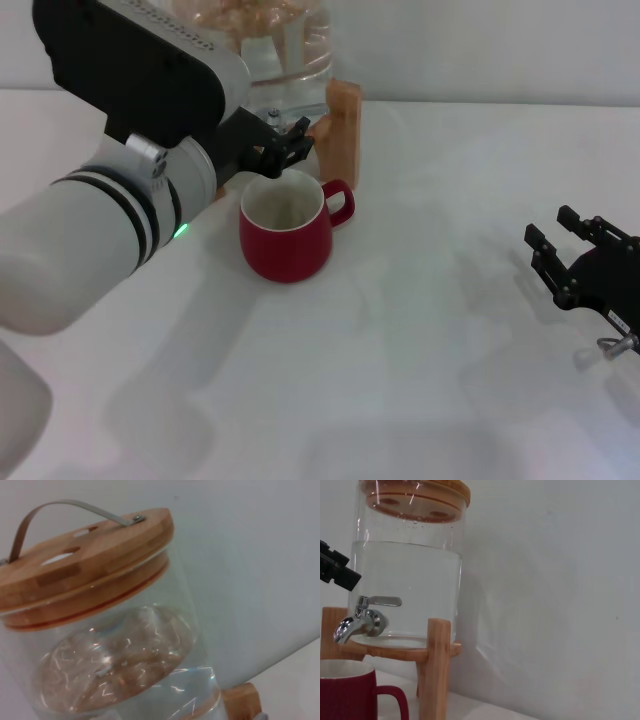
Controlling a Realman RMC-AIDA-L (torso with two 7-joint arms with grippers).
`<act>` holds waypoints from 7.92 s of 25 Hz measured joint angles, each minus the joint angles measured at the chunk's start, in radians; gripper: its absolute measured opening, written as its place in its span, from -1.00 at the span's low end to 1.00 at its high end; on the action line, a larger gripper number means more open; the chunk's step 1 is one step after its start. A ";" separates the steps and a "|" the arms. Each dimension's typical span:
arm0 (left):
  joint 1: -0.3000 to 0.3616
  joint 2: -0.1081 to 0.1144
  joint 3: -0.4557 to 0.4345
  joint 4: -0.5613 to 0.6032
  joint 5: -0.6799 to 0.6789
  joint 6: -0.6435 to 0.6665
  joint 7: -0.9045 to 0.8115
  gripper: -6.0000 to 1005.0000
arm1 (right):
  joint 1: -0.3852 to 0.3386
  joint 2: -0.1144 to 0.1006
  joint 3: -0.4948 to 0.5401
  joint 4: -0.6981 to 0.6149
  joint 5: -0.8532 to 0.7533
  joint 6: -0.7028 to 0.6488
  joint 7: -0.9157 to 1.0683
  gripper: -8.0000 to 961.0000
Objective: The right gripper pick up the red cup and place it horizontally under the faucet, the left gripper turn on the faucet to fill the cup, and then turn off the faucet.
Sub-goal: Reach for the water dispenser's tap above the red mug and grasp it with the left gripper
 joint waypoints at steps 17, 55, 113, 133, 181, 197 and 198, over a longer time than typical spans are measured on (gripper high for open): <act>-0.052 -0.006 -0.003 -0.063 -0.001 -0.042 0.000 0.70 | 0.002 0.000 0.003 -0.002 0.000 0.002 0.000 -0.15; 0.107 -0.042 0.033 0.023 0.034 -0.047 0.000 0.68 | -0.013 0.000 0.000 -0.002 0.000 -0.005 0.002 -0.15; 0.271 -0.075 0.039 0.124 0.108 0.139 -0.004 0.66 | 0.007 0.000 0.007 -0.011 0.002 0.015 0.016 -0.16; 0.238 -0.041 0.032 0.048 0.116 0.081 -0.002 0.66 | 0.008 0.000 0.009 -0.011 0.004 0.022 0.026 -0.16; 0.279 -0.070 -0.103 -0.151 0.178 -0.553 -0.089 0.58 | 0.038 0.000 0.042 -0.026 0.014 0.059 0.044 -0.16; 0.254 -0.063 0.058 0.045 0.178 -0.153 -0.002 0.55 | 0.036 0.000 0.040 -0.026 0.003 0.057 0.045 -0.16; 0.252 -0.063 0.067 0.057 0.178 -0.126 -0.001 0.55 | 0.036 0.000 0.040 -0.026 0.003 0.057 0.045 -0.16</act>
